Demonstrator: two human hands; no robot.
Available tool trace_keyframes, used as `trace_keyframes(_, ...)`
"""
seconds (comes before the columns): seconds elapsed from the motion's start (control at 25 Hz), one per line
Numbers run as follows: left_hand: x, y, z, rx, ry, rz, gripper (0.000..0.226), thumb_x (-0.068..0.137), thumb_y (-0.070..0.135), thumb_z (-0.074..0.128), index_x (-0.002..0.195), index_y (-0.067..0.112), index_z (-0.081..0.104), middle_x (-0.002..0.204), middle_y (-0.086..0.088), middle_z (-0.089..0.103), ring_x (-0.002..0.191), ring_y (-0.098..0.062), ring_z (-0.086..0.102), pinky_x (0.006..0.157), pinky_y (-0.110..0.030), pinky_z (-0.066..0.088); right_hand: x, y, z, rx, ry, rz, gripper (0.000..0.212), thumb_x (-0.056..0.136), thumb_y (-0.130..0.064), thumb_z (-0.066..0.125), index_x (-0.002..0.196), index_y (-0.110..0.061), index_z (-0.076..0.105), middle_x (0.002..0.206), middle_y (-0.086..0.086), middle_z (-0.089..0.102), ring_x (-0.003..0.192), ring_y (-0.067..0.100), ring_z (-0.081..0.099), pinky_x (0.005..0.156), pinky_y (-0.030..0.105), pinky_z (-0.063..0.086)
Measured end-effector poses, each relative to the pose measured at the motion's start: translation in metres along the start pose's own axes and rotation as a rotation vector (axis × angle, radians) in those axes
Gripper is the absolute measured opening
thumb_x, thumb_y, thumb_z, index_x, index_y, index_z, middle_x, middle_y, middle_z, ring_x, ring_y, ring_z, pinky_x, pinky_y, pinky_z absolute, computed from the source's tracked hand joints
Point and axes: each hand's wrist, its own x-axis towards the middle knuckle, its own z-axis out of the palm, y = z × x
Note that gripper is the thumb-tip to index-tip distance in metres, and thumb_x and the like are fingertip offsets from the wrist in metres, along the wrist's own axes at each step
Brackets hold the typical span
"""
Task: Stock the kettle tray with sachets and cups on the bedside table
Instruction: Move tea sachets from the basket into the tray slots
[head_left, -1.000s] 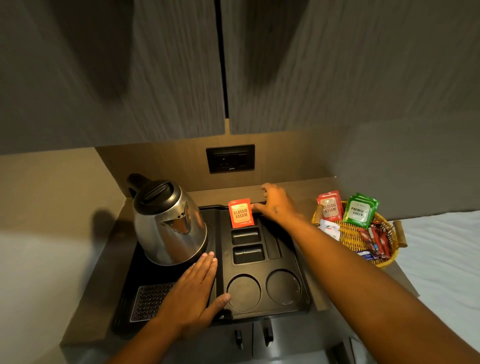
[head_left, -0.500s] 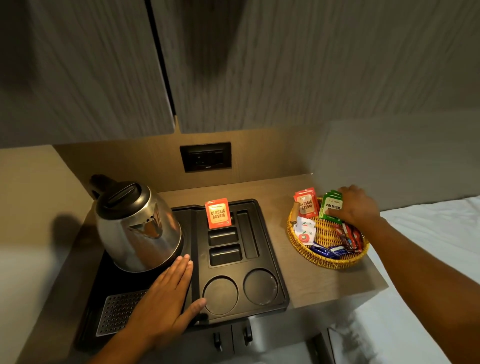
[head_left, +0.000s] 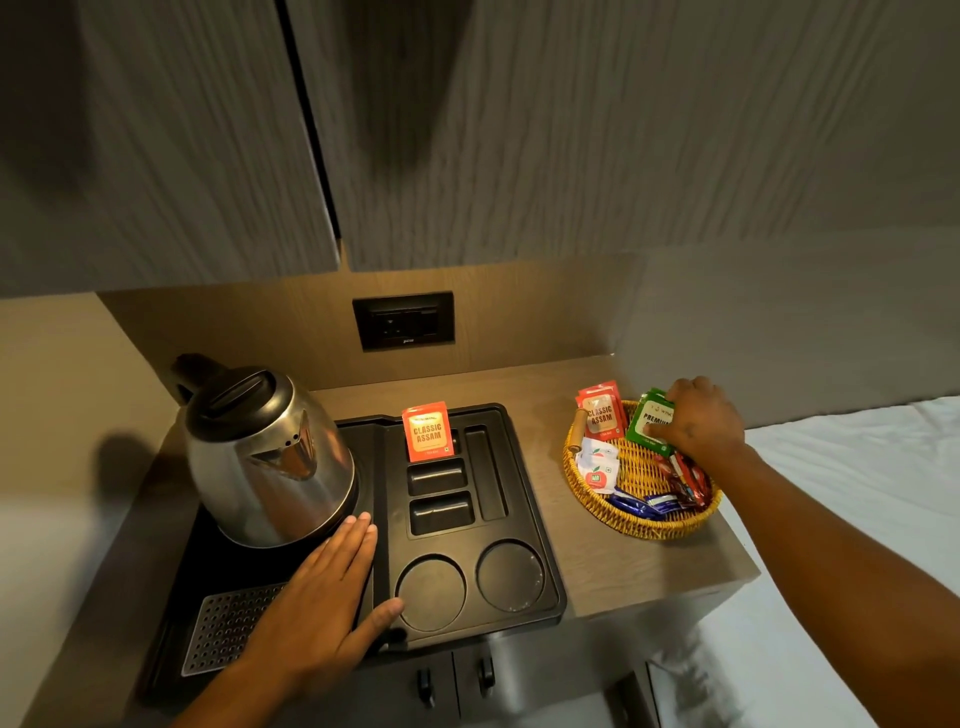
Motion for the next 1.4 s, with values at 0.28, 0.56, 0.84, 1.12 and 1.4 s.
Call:
trace_keyframes(0.28,-0.001,0.002,-0.003,-0.011,-0.004,-0.004,0.089,0.081,0.083,0.004,0.149,0.029,-0.016,0.156,0.012,-0.026,0.141,-0.001,-0.027,0.12,-0.031,-0.005,0.007,-0.009,-0.036,0.386,-0.248,-0.009,0.016,0.078,-0.018,0.08,0.079,-0.019,0.064,0.093,0.007,0.07,0.086,0.021,0.068,0.057,0.026,0.053)
trace_keyframes(0.56,-0.003,0.004,-0.004,-0.009,0.001,-0.005,0.089,0.082,0.081,0.002,0.15,0.028,-0.016,0.157,0.011,-0.026,0.141,-0.004,-0.027,0.119,-0.029,-0.006,-0.006,-0.055,-0.101,0.482,-0.135,-0.357,0.016,0.082,-0.019,0.075,0.096,-0.011,0.074,0.086,0.0,0.071,0.078,0.012,0.067,0.062,0.018,0.046)
trace_keyframes(0.84,-0.004,0.004,-0.006,-0.008,0.004,0.001,0.089,0.084,0.08,0.005,0.152,0.025,-0.011,0.159,0.009,-0.022,0.143,-0.006,-0.024,0.118,-0.028,-0.007,-0.054,-0.187,-0.059,0.536,-0.44,-0.647,0.008,0.085,-0.021,0.072,0.092,-0.02,0.072,0.093,-0.007,0.069,0.091,0.007,0.065,0.081,0.028,0.056)
trace_keyframes(1.12,-0.005,0.005,-0.007,-0.009,0.006,0.006,0.09,0.083,0.08,0.004,0.153,0.024,-0.009,0.159,0.008,-0.019,0.144,-0.008,-0.021,0.12,-0.033,-0.002,-0.063,-0.235,-0.011,0.461,-0.557,-0.643,0.026,0.085,-0.029,0.071,0.11,-0.02,0.07,0.114,0.002,0.071,0.102,0.014,0.068,0.089,0.039,0.056)
trace_keyframes(1.4,-0.005,0.004,-0.007,-0.024,0.009,0.009,0.091,0.081,0.081,0.001,0.152,0.025,-0.01,0.159,0.009,-0.02,0.144,-0.006,-0.022,0.119,-0.031,-0.003,-0.067,-0.221,0.003,0.504,-0.457,-0.533,0.054,0.082,-0.027,0.074,0.132,-0.023,0.054,0.131,0.002,0.06,0.117,0.019,0.058,0.095,0.038,0.051)
